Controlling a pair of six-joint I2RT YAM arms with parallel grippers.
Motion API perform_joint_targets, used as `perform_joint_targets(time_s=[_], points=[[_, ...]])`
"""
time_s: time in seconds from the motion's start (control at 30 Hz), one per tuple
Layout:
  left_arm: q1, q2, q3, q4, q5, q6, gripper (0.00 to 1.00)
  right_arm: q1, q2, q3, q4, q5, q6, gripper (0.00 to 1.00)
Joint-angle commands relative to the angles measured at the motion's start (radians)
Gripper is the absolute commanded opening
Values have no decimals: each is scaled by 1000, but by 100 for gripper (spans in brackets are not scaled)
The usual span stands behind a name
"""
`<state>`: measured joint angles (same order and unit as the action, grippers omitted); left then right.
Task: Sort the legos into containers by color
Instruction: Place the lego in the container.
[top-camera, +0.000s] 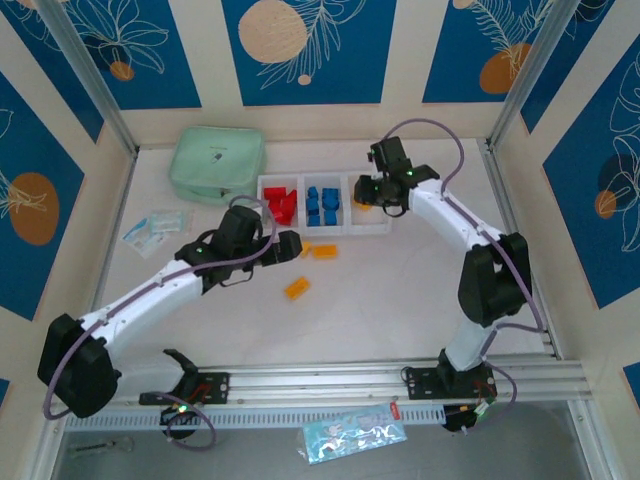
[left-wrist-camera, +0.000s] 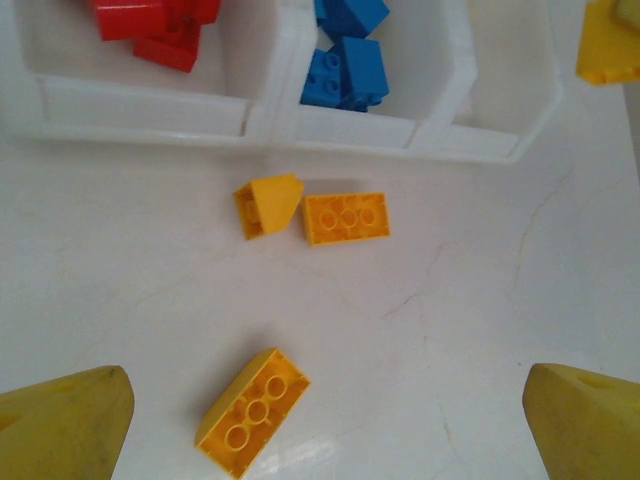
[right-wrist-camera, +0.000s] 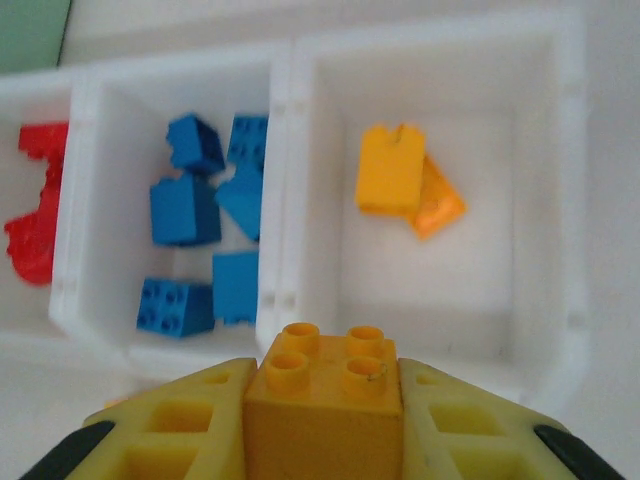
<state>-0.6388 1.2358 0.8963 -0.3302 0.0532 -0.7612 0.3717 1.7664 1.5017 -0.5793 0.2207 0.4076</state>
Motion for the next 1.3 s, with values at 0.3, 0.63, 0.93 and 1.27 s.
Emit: perform_joint_targets(time_s=[0.3,0.63,0.93,1.27], points=[[-33,102,101,62,16,2,99,-80,331,318,-96,43,-84,28],[-32,111,121,52,7,22,99,-73,277,285,-87,24,-95,53],[-30,66,107,19,-22,46,99,-10,88,119,-56,3,-71,58],[-19,-44,16,-53,-72,51,99,150,-78,-118,-34,-26,-41,63]])
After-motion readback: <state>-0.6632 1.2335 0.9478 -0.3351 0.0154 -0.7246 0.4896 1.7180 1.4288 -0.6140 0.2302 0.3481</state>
